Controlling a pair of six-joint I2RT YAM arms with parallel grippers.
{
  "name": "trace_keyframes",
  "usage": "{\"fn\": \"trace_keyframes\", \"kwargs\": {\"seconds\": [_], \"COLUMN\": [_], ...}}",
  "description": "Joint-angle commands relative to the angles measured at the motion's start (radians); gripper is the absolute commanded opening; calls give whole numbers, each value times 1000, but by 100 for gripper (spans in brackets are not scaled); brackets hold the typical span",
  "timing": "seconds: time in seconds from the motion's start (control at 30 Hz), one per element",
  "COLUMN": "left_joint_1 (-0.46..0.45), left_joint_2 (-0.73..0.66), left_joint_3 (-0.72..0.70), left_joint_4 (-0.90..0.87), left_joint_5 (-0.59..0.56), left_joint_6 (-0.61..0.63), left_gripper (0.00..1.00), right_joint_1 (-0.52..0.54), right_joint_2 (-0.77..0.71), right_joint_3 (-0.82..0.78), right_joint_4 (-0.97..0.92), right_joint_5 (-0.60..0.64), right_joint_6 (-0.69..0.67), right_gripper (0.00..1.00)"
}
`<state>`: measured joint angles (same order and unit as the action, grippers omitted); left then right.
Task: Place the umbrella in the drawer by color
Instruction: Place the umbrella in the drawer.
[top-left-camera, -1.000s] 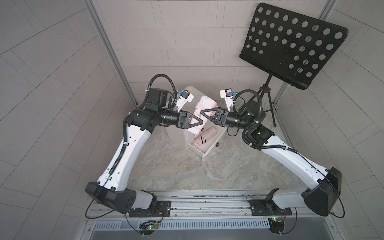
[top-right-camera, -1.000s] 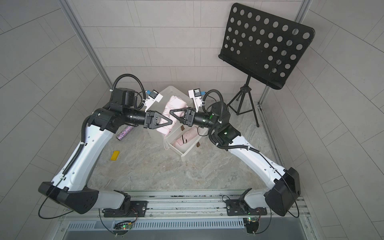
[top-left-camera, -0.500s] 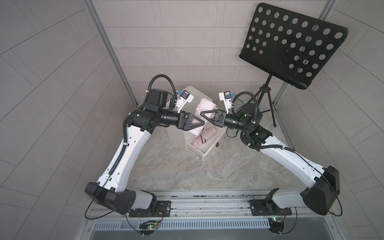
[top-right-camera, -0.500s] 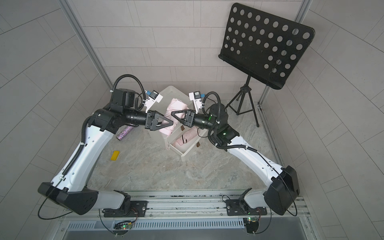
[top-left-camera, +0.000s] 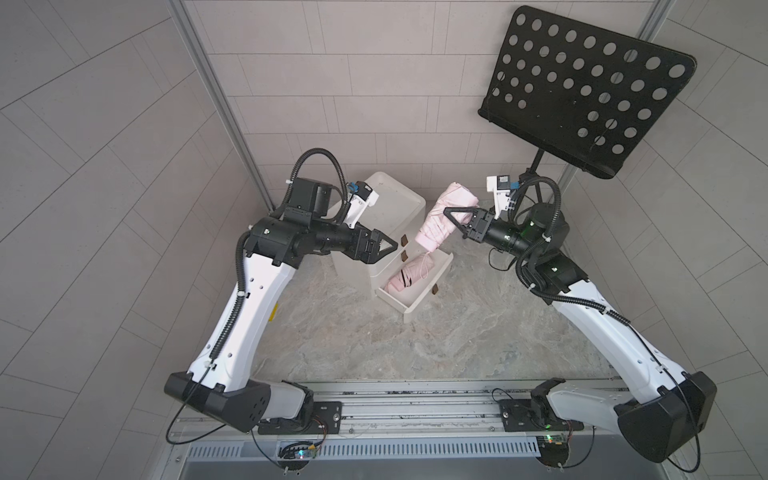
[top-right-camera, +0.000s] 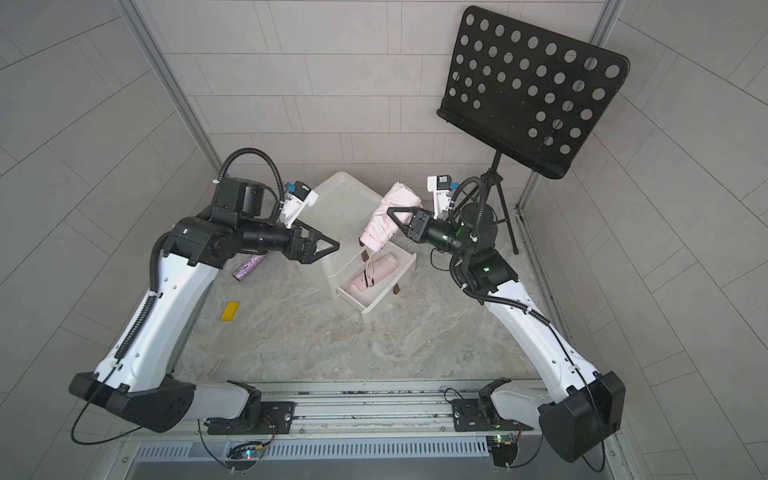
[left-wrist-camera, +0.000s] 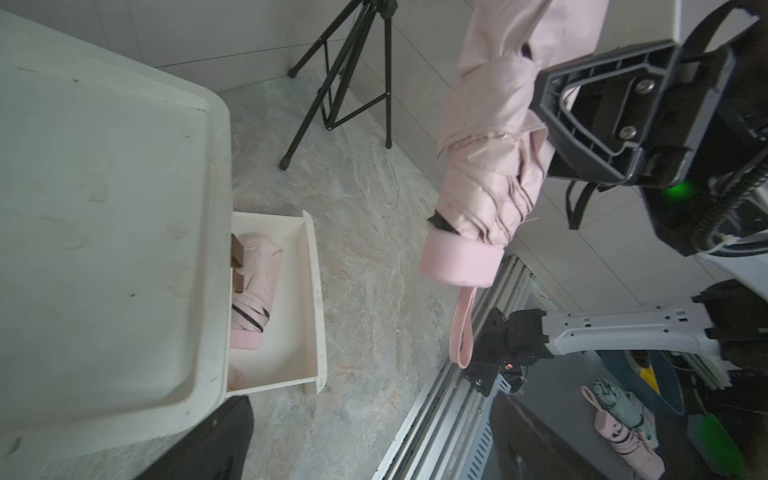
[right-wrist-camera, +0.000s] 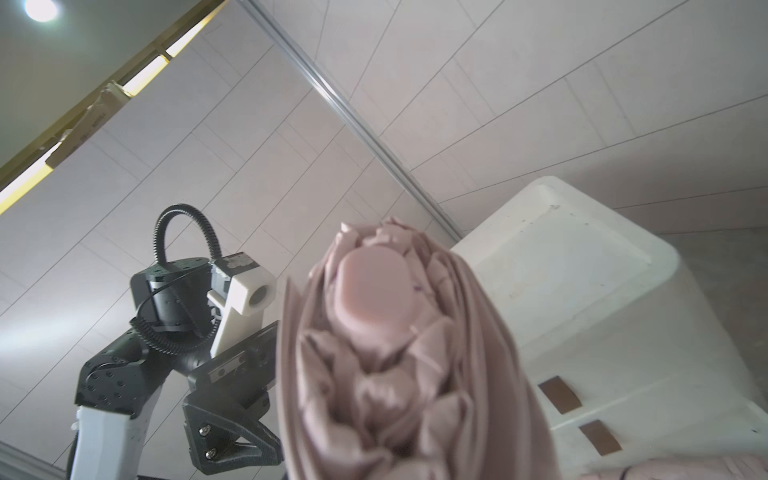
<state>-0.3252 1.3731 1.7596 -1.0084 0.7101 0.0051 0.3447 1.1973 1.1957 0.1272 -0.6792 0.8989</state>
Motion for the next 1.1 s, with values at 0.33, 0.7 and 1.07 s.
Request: {"fn": "trace_keyframes", "kwargs": {"seconds": [0.33,0.7,1.07], "left_joint_1": [9,8,8], "left_joint_2": [-117,-149,-162], "left_joint_3": [-157,-272,-306], "left_joint_4": [39,101,122], "left_joint_5": [-241,-256,-257], "left_joint_6": [125,114,105], "left_gripper": [96,96,96], "right_joint_1": [-107,-79,45], "right_joint_2": [119,294,395], "right_joint_3": [37,38,-35], "right_joint_4": [-256,-253,-139], "right_joint_5": [82,84,229], "right_joint_6": [-31,37,199], "right_gripper": [27,26,26]}}
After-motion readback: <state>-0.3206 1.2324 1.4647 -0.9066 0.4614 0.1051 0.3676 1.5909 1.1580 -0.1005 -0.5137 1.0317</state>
